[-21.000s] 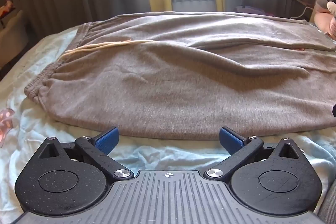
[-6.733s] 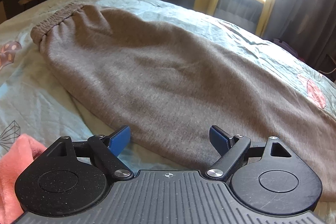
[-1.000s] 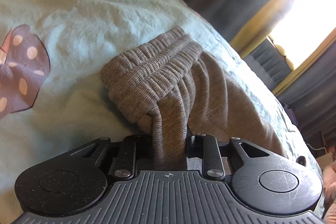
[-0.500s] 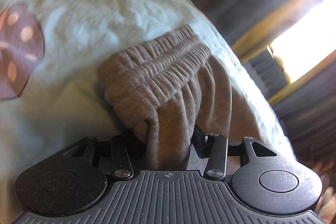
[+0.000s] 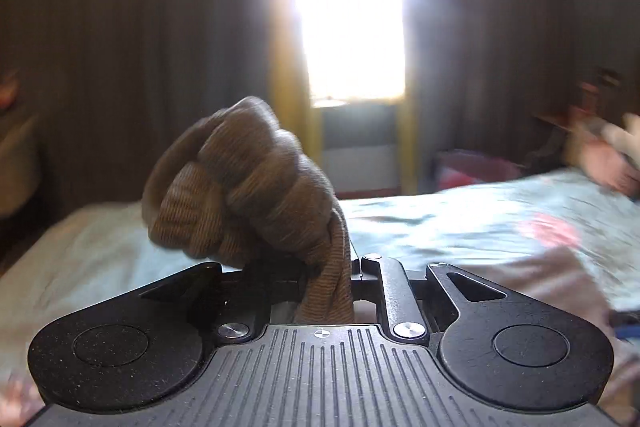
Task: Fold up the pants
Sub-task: 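Lift the waistband with the left tool and fold it over the pants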
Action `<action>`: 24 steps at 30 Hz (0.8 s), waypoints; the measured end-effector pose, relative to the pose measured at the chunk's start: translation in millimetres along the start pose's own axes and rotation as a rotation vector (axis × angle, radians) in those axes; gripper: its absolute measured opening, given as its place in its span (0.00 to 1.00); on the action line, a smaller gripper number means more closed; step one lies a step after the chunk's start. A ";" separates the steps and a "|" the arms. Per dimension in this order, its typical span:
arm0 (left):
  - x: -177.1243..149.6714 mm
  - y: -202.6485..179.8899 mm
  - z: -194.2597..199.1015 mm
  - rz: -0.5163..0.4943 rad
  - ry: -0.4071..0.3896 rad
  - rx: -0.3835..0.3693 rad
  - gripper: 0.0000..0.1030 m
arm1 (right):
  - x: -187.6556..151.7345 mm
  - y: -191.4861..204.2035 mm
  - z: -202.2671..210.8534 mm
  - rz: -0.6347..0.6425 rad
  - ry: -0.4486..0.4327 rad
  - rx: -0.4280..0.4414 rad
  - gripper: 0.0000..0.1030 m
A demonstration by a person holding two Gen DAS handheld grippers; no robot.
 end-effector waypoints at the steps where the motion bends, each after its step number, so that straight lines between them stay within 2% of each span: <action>1: 5.1 -32.6 1.8 -0.039 -0.012 -0.070 0.17 | 1.0 -1.3 1.2 -0.014 -0.004 0.003 0.96; 3: 3.8 -94.2 3.3 -0.099 -0.001 -0.207 0.19 | 3.4 -3.8 4.2 -0.044 -0.015 0.007 0.96; 4: -4.5 -127.8 3.8 -0.137 0.031 -0.273 0.22 | 4.5 -5.3 5.9 -0.058 -0.021 0.010 0.96; 5: -15.8 -153.2 4.5 -0.158 0.067 -0.319 0.32 | 5.8 -6.9 8.1 -0.073 -0.028 0.010 0.96; 6: -30.3 -174.1 5.3 -0.169 0.103 -0.355 0.41 | 7.2 -8.4 10.2 -0.085 -0.036 0.009 0.96; 7: -43.8 -188.0 6.7 -0.175 0.140 -0.374 0.44 | 8.6 -9.8 12.5 -0.094 -0.041 0.006 0.96; 9: -73.8 -201.9 15.1 -0.165 0.229 -0.399 0.46 | 11.5 -15.2 18.5 -0.097 -0.051 -0.031 0.95; 10: -82.6 -198.4 21.6 -0.145 0.236 -0.389 0.47 | 12.2 -22.2 21.3 -0.086 -0.051 -0.090 0.96; 11: -89.1 -188.9 28.8 -0.121 0.237 -0.362 0.54 | 14.0 -24.3 25.1 -0.119 -0.049 -0.067 0.96; 12: -92.4 -172.4 36.1 -0.095 0.239 -0.312 0.61 | 18.0 -22.4 30.1 -0.161 -0.063 -0.022 0.96; 14: -95.2 -126.8 36.1 -0.050 0.230 -0.183 0.67 | 29.8 -14.7 42.2 -0.150 -0.135 0.010 0.96; 15: -93.2 -101.2 38.5 -0.029 0.229 -0.105 0.71 | 31.8 -7.7 43.2 -0.144 -0.134 0.039 0.96; 17: -97.2 -53.4 45.2 0.044 0.245 0.022 0.71 | 24.2 8.5 34.7 -0.189 -0.052 0.119 0.96; 19: -103.9 -13.1 51.3 0.175 0.284 0.092 0.72 | 10.3 20.6 24.5 -0.221 0.016 0.153 0.96; 22: -120.1 22.5 58.5 0.362 0.335 0.136 0.72 | -18.1 19.4 4.8 -0.176 0.131 0.057 0.92; 23: -125.5 23.9 58.6 0.397 0.342 0.138 0.72 | -26.1 18.9 0.1 -0.189 0.159 0.053 0.92; 24: -130.3 22.9 58.4 0.415 0.345 0.138 0.73 | -27.0 19.7 -1.9 -0.203 0.152 0.054 0.87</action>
Point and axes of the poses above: each gripper's, at about its wrist camera, not at the fingertips, and z roughly against the way its jaws point, y to its left, x to its top, the point moved 10 cm from there along -z, roughly the way its jaws point, and after that the axes turned 14 degrees about -y, right-handed, at the moved point
